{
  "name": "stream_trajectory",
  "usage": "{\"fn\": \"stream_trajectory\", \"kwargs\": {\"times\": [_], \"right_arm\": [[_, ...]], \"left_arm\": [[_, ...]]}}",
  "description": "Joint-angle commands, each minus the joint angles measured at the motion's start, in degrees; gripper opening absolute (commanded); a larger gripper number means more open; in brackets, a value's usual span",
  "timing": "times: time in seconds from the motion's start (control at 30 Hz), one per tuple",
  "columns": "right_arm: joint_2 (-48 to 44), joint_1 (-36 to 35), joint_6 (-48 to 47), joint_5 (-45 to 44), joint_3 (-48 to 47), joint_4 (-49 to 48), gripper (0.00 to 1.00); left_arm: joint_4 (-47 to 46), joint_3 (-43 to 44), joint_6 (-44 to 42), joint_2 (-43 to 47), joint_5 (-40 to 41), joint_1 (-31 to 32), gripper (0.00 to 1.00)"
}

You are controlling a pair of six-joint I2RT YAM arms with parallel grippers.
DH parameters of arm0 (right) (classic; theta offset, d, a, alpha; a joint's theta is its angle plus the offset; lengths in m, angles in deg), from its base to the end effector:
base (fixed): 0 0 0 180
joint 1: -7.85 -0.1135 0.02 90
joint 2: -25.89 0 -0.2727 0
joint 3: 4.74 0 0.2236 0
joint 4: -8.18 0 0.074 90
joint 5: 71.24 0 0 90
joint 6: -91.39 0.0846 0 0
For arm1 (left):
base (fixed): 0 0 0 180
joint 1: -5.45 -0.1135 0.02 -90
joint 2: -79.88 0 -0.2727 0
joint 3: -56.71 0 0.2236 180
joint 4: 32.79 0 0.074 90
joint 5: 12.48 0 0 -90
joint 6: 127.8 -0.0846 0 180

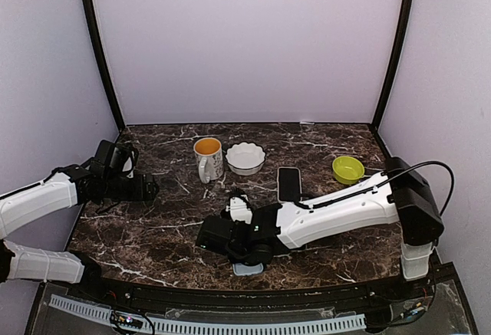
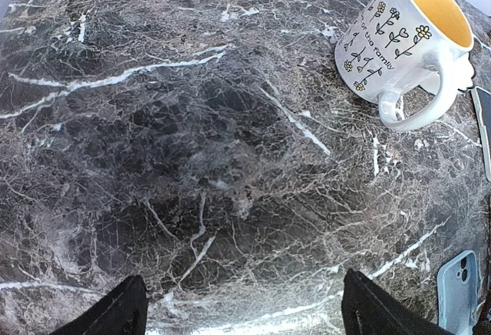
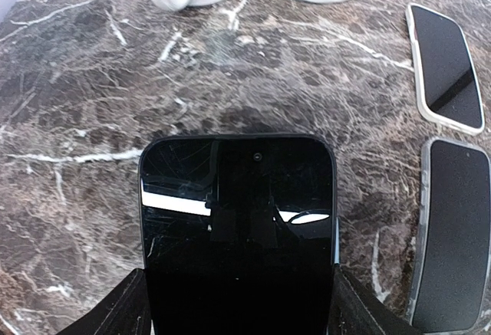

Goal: Put the phone into the phone case

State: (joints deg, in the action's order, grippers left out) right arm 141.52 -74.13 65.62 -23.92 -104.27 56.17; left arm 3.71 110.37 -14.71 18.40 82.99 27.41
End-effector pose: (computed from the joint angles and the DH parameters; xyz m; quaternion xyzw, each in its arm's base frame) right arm 0.1143 0.4003 0.1749 -0.0594 0.9094 0.0967 0.4000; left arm 0.2112 -0.0765 0.2121 -0.0276 0.9203 -0.1079 0.3750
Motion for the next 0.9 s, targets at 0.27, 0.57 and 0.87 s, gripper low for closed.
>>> {"fn": "stream_trajectory", "kwargs": {"times": [0.27,0.57,0.87], "right_arm": [[5.6,-0.6,5.0,-3.4,-3.9,6.4,0.00],[8.9,-2.2,6.5,-2.7,-6.3,10.8,0.00],[5.3,-2.8,9.6,-2.9,-1.1,10.1,0.00]], "left_arm": [[-1.2,-1.1,-0.8,1.0,-1.6,-0.4,0.90],[-1.5,-1.1,-0.9,1.2,-1.7,-0.4,0.90],[-1.5,-1.2,-0.9,1.2,-2.0,-0.4,0.90]]}}
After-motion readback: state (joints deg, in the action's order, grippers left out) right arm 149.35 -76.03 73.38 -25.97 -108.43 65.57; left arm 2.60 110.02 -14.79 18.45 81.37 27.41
